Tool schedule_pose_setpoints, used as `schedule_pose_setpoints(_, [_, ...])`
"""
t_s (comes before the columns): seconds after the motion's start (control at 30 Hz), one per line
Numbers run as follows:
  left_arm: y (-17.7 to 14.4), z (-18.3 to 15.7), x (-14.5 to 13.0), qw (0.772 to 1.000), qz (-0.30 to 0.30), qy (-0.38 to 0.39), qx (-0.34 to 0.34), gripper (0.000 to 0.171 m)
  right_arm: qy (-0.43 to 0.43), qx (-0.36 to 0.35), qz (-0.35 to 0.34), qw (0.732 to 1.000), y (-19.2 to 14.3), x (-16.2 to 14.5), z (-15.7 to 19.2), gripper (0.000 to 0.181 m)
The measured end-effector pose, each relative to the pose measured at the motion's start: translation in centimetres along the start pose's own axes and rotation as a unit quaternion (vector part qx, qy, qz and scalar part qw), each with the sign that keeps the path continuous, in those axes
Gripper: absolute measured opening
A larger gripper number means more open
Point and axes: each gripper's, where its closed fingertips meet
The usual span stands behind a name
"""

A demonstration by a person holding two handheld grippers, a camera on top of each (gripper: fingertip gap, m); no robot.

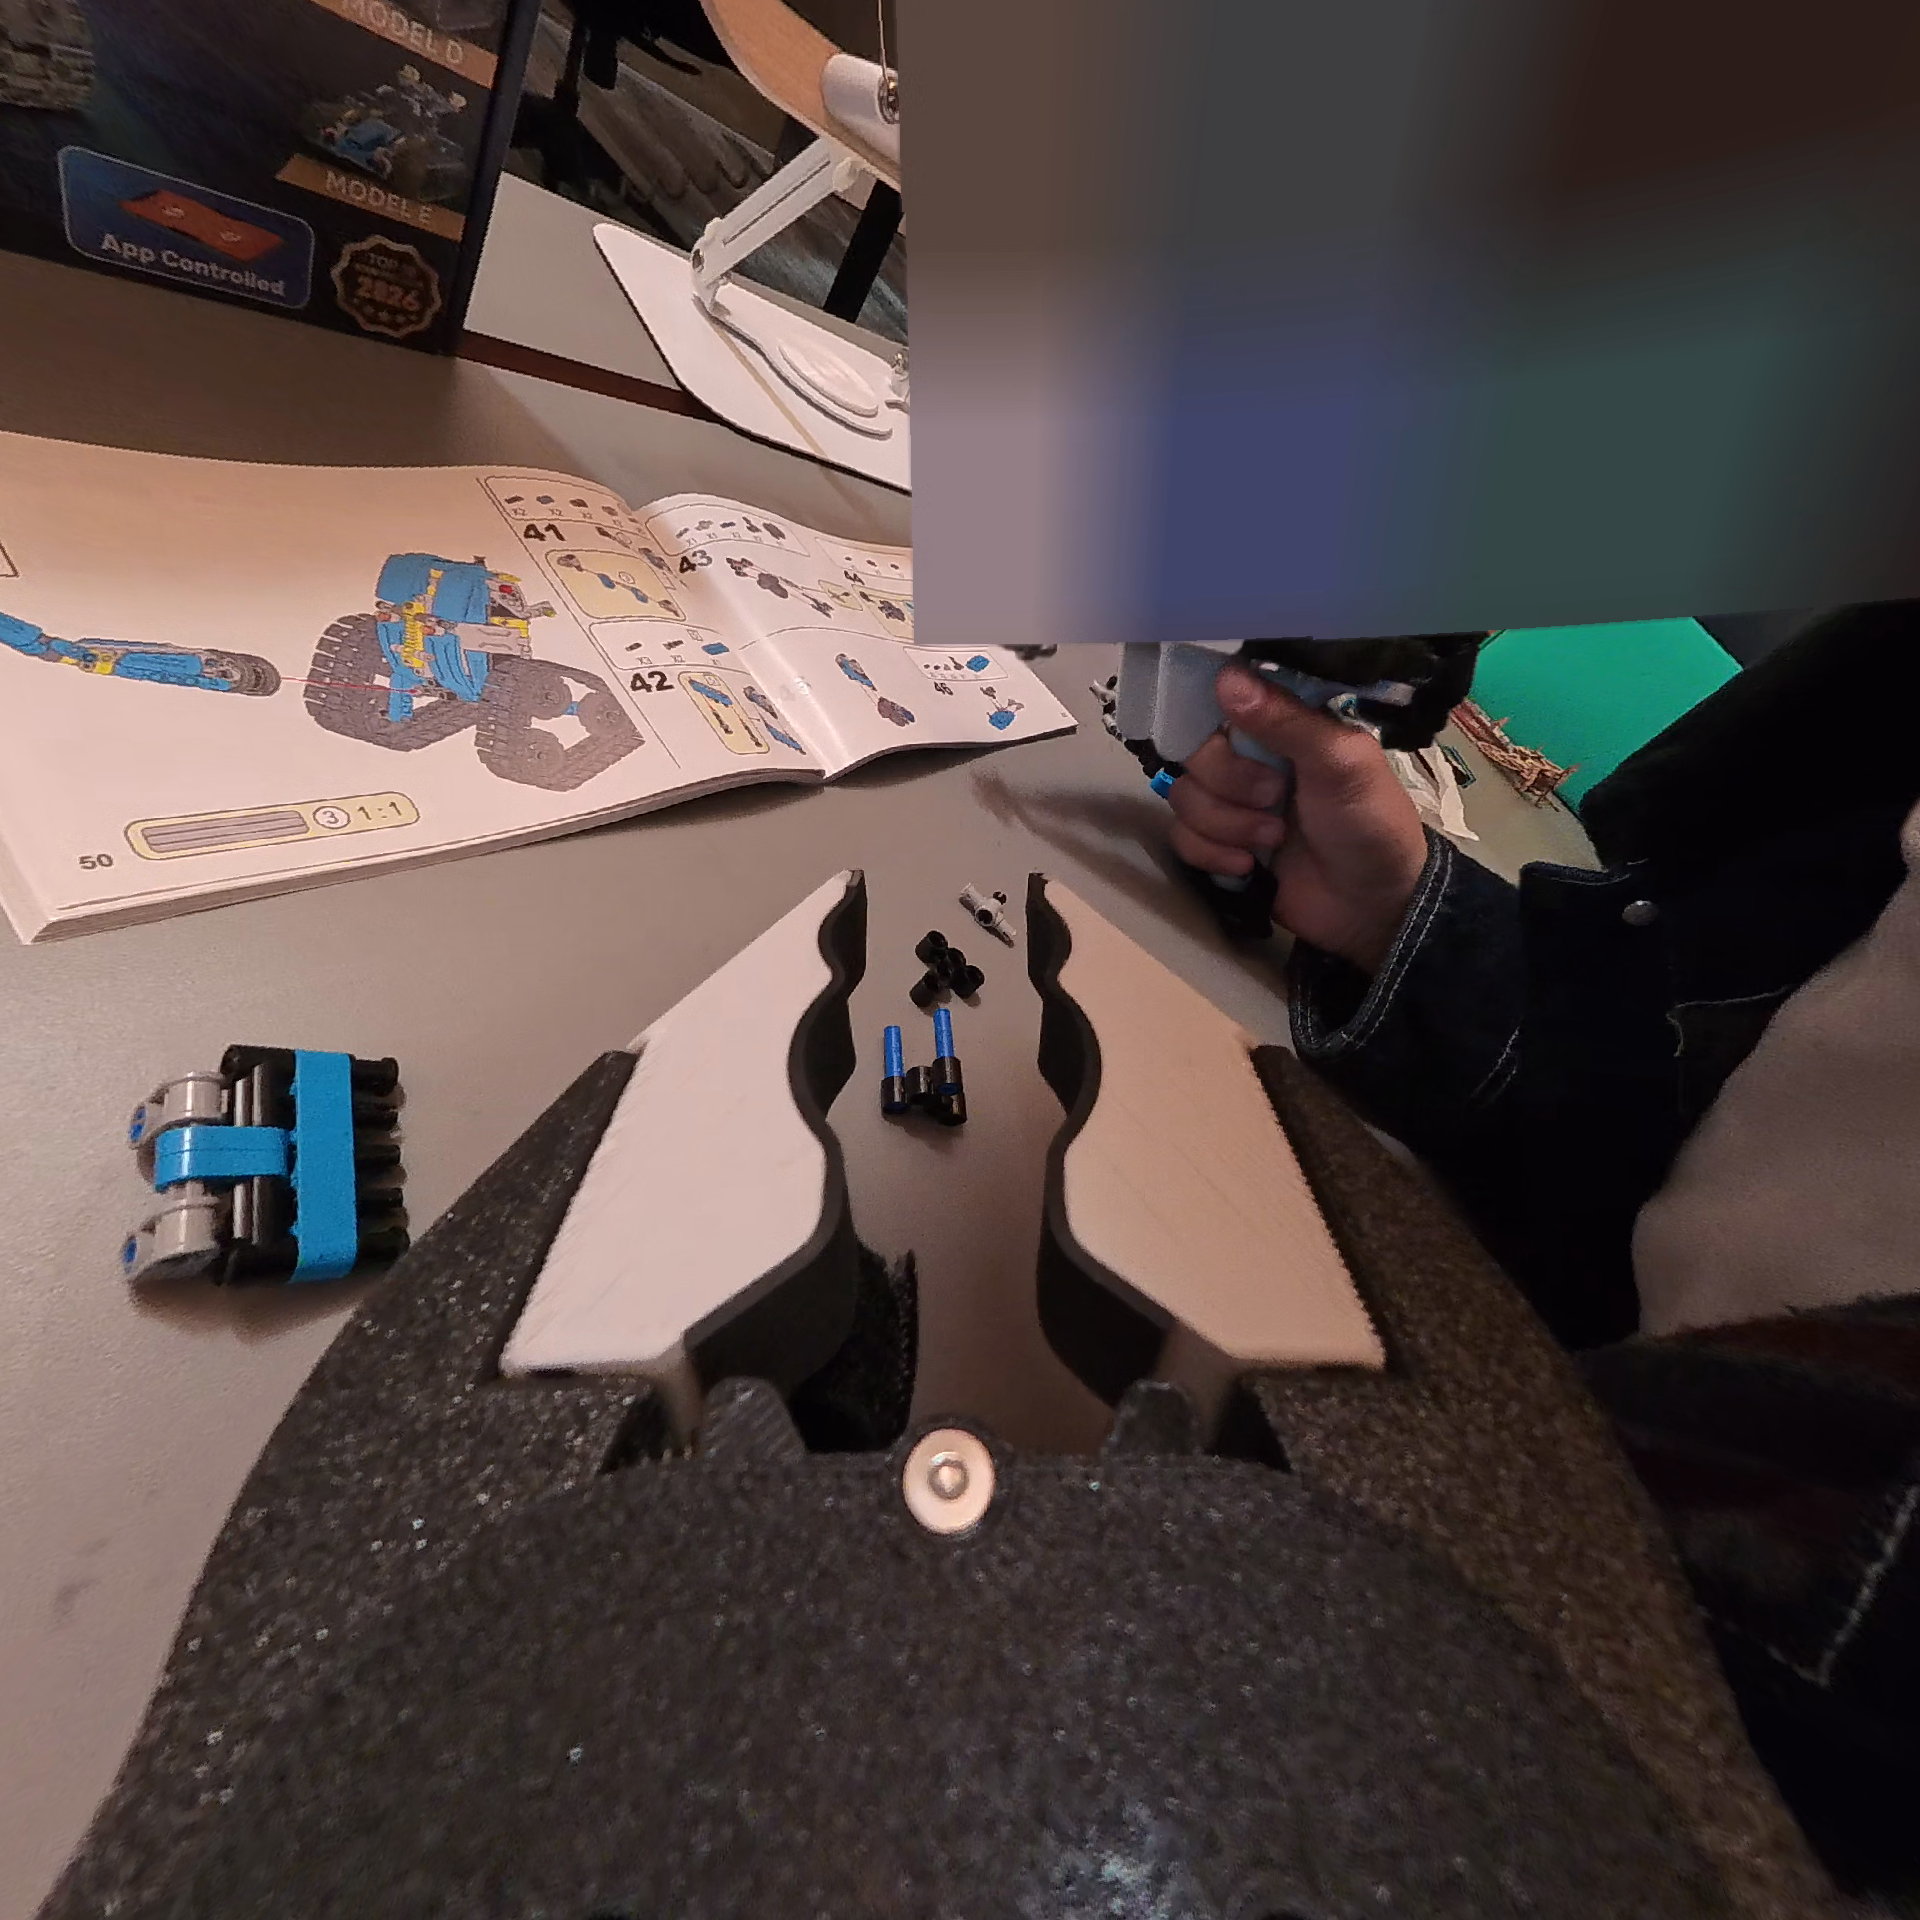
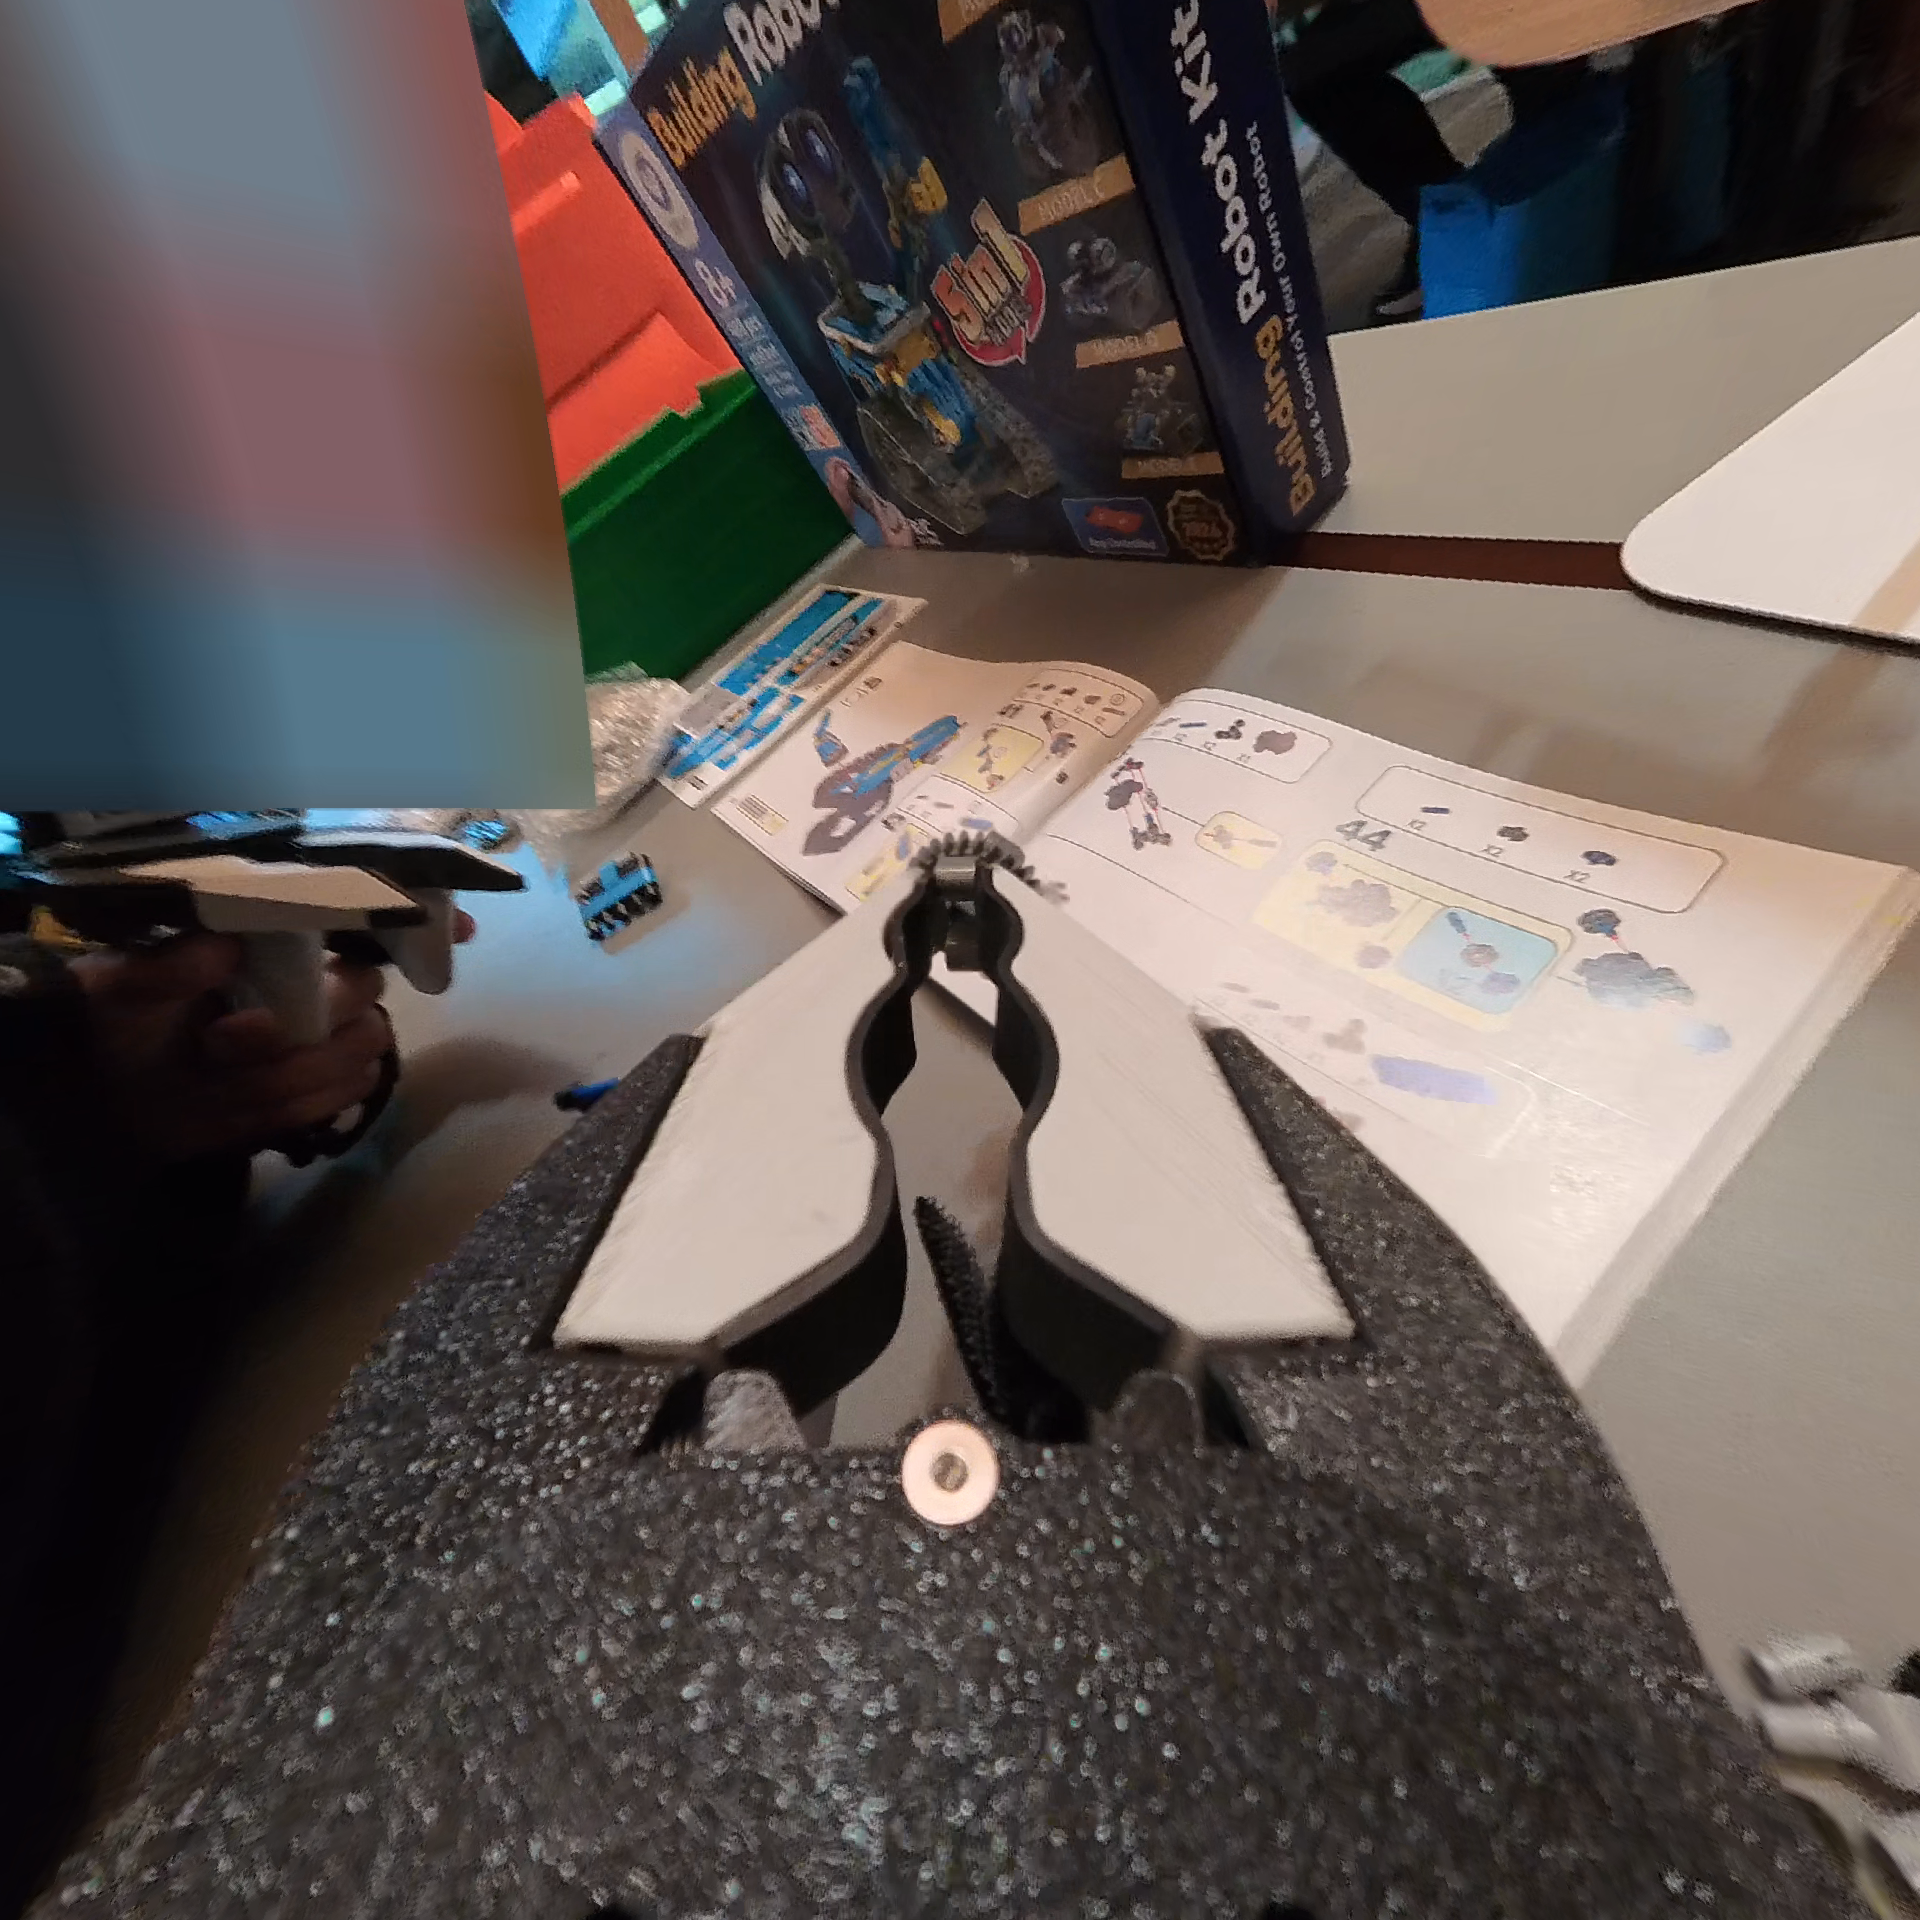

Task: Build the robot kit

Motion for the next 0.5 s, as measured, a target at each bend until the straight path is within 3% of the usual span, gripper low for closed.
schedule_pose_setpoints(0.17, [0.0, -0.1, 0.1, 1.000, -0.004, -0.017, -0.010, 0.030, 0.117, 0.073, -0.042, 0.990, -0.6, 1.2, 0.4, 0.007])
schedule_pose_setpoints(0.3, [-0.1, -0.4, 0.4, 0.999, -0.012, -0.023, -0.019, 0.030, 0.125, 0.087, -0.052, 0.987, -0.8, 1.6, 0.7, 0.007])
schedule_pose_setpoints(0.5, [-0.2, -0.6, 0.5, 0.999, -0.014, -0.024, -0.024, 0.030, 0.228, 0.200, -0.102, 0.947, -1.7, 3.6, 2.6, 0.007])
Point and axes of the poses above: each gripper's, where its closed fingertips meet, y out along the fingers, x out of its top, z = x × y across the jaws, and after that the axes turned 5 degrees about y, right-handed
